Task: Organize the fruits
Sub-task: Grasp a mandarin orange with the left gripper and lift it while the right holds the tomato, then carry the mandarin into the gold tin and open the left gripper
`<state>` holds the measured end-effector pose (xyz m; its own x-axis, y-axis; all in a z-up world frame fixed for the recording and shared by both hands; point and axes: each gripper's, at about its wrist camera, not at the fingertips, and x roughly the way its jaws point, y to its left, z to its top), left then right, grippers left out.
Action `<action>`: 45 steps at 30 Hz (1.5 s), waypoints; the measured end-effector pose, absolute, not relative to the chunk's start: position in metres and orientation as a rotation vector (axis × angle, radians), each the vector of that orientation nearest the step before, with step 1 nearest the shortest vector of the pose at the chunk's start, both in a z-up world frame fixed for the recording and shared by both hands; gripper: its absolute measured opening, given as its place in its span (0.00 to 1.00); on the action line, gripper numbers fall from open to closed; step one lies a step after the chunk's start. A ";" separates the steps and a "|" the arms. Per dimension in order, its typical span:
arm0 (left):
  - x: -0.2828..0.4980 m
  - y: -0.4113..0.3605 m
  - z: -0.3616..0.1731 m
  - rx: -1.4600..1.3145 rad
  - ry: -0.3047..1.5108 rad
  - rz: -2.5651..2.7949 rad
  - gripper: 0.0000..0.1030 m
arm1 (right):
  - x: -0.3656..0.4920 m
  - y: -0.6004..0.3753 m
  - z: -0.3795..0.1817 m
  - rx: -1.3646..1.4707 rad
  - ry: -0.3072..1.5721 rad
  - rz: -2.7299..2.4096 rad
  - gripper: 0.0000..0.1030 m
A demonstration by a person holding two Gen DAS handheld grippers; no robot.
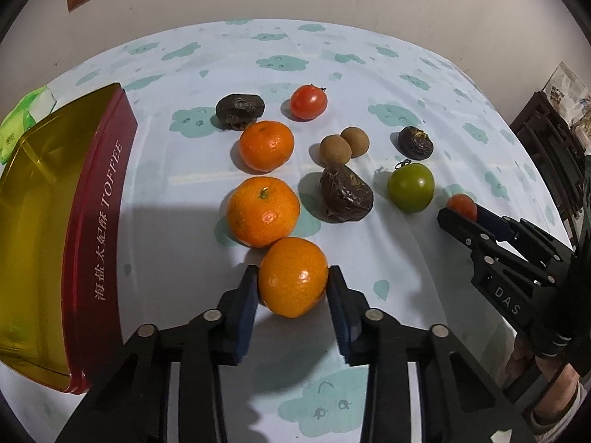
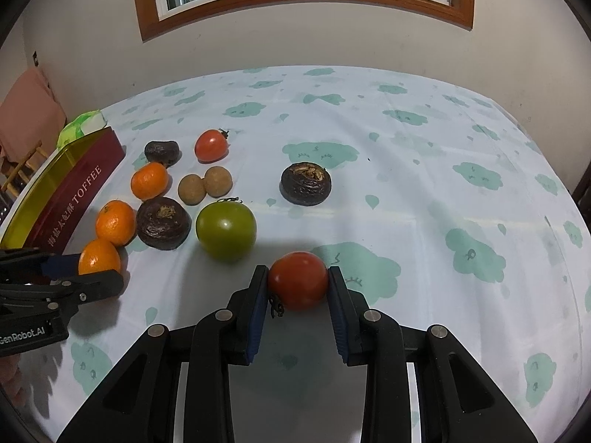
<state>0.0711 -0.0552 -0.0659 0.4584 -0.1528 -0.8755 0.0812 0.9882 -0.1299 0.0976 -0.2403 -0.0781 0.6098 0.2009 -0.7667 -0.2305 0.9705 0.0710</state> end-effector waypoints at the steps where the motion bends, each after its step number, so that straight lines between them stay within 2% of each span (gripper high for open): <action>1: 0.071 -0.055 -0.066 -0.073 1.085 -0.145 0.31 | 0.098 -0.241 -0.078 -0.033 0.881 0.249 0.32; 11: 0.061 -0.060 -0.057 -0.036 1.070 -0.160 0.30 | 0.098 -0.241 -0.078 -0.034 0.881 0.249 0.32; 22: 0.043 -0.042 -0.012 -0.053 0.989 -0.164 0.30 | 0.098 -0.242 -0.079 -0.038 0.881 0.247 0.32; 31: 0.043 0.034 0.014 -0.061 0.924 -0.012 0.30 | 0.098 -0.241 -0.079 -0.040 0.882 0.246 0.32; 39: 0.044 0.112 -0.011 -0.122 0.991 0.147 0.30 | 0.098 -0.241 -0.079 -0.041 0.881 0.247 0.32; 45: 0.039 0.141 -0.028 -0.136 1.031 0.201 0.30 | 0.098 -0.241 -0.079 -0.041 0.882 0.247 0.32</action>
